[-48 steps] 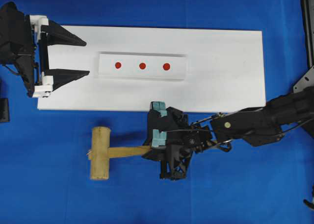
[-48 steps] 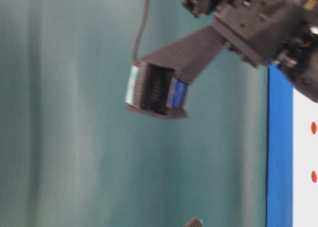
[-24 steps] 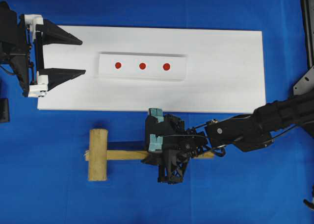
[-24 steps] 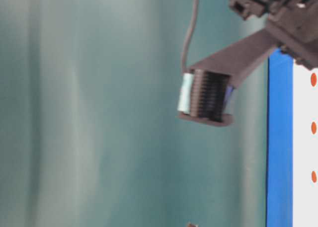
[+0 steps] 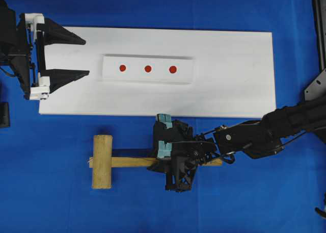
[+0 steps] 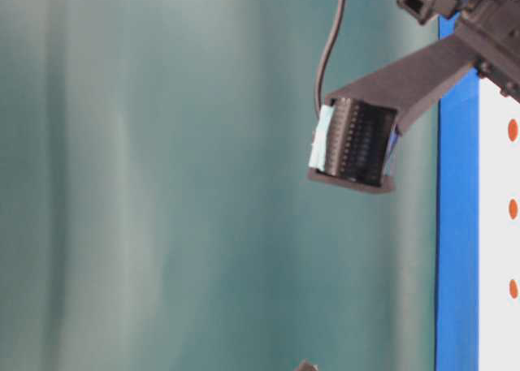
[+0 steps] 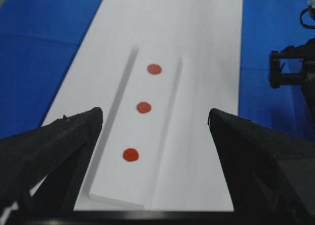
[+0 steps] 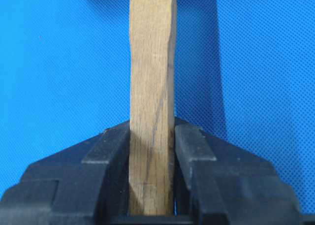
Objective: Hit the mark with a hammer.
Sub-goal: 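Carry the mallet back below the board and lower it with the right gripper, then open the right gripper and lift it off the mallet handle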
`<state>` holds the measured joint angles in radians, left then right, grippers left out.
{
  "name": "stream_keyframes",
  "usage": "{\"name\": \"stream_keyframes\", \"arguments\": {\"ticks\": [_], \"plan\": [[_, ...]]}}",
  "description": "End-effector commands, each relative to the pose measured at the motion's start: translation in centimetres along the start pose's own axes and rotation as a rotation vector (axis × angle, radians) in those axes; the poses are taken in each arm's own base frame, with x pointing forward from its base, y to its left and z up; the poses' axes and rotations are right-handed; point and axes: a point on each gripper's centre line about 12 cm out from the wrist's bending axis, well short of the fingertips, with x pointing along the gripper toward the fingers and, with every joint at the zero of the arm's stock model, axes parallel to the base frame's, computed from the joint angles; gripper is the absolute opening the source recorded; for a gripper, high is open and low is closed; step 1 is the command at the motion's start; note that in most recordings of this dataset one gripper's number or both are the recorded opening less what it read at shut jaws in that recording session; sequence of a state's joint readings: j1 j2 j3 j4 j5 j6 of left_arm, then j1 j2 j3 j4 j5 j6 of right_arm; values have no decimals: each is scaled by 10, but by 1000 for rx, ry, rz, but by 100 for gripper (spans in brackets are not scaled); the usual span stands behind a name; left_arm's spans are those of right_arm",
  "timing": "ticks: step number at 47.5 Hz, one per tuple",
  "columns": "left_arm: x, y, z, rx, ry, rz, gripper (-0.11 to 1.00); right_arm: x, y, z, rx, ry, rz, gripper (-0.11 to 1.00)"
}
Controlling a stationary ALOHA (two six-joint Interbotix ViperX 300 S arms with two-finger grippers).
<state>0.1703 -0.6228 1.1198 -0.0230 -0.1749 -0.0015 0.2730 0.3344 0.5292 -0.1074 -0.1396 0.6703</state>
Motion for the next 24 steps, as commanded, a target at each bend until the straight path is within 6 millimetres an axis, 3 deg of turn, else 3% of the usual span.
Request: {"name": "stream_keyframes", "arguments": {"ticks": [1,8,20,24], "plan": [[0,1,7,2,-26,2,86,-4,3,3,-5,-2,3,8],[0,1,7,2,-26,2,86,-3,3,2,-5,17,-13,14],[0,1,7,2,-28,2,86,-13,5,8,-13,42,-39,78],[0,1,7,2,-26,2,86,-26,11,18,-40,33,-38,89]]}}
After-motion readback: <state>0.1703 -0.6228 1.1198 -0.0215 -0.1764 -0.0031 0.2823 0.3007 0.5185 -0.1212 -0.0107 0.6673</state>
